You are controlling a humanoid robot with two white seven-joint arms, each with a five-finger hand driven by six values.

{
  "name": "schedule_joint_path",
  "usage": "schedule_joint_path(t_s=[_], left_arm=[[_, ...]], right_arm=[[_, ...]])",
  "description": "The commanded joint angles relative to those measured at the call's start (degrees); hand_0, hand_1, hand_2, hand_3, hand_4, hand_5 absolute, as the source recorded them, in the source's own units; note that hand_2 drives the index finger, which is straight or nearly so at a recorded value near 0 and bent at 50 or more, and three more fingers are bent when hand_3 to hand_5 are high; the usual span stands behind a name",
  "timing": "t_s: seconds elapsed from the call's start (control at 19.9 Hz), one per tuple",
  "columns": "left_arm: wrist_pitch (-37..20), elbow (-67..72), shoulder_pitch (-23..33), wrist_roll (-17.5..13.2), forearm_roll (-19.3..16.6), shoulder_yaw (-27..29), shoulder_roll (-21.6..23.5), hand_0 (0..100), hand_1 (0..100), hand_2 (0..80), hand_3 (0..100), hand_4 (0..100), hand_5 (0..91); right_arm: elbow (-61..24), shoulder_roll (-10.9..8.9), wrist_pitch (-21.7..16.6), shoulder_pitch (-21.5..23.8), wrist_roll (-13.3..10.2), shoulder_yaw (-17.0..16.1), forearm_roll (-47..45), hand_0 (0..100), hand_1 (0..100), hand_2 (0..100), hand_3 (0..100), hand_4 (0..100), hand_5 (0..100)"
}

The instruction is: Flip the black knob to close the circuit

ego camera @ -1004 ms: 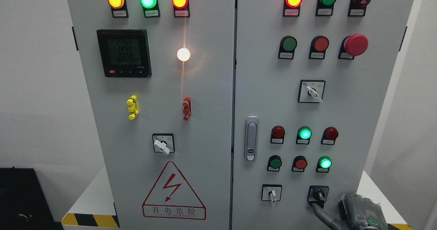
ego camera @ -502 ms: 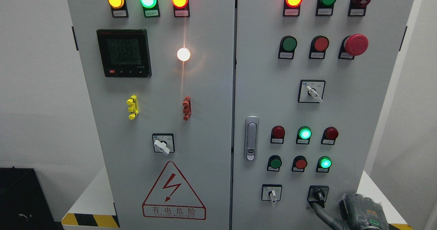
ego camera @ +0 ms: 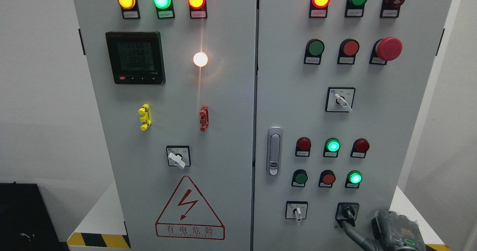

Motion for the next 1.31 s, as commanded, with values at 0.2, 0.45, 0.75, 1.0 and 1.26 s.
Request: schedule_joint_path(t_s=[0.2,0.45,0.75,1.0,1.26], left_arm=[[0.0,0.0,0.0,0.0,0.0,0.0,0.0,12,56,0.0,0,0,0.0],[0.0,0.0,0.0,0.0,0.0,0.0,0.0,12,56,0.0,0,0,0.0],[0.0,0.0,0.0,0.0,0.0,0.0,0.0,12,56,0.0,0,0,0.0],[0.0,0.0,0.0,0.0,0.0,0.0,0.0,12,56,0.0,0,0,0.0],[0.0,0.0,0.0,0.0,0.0,0.0,0.0,12,56,0.0,0,0,0.0]], right_arm=[[0.1,-0.9,-0.1,0.1,-0.4,-0.9,0.0,0,0,91,100,98,100],[-0.2,-0.9,-0.1,0.1,-0.6,-1.4,-0.3,0,0,90,100,98,100],[-1.3,-0.64,-0.1,0.3,-0.7,-1.4,-0.5,0,0,90,100,98,100],[-1.9,-0.11,-0.1,0.5,-0.7,-1.3,-0.7,0,0,90,100,98,100],[-1.9,0.06,0.1,0.7,-0.7,-0.8,-0.7,0,0,90,100,98,100]])
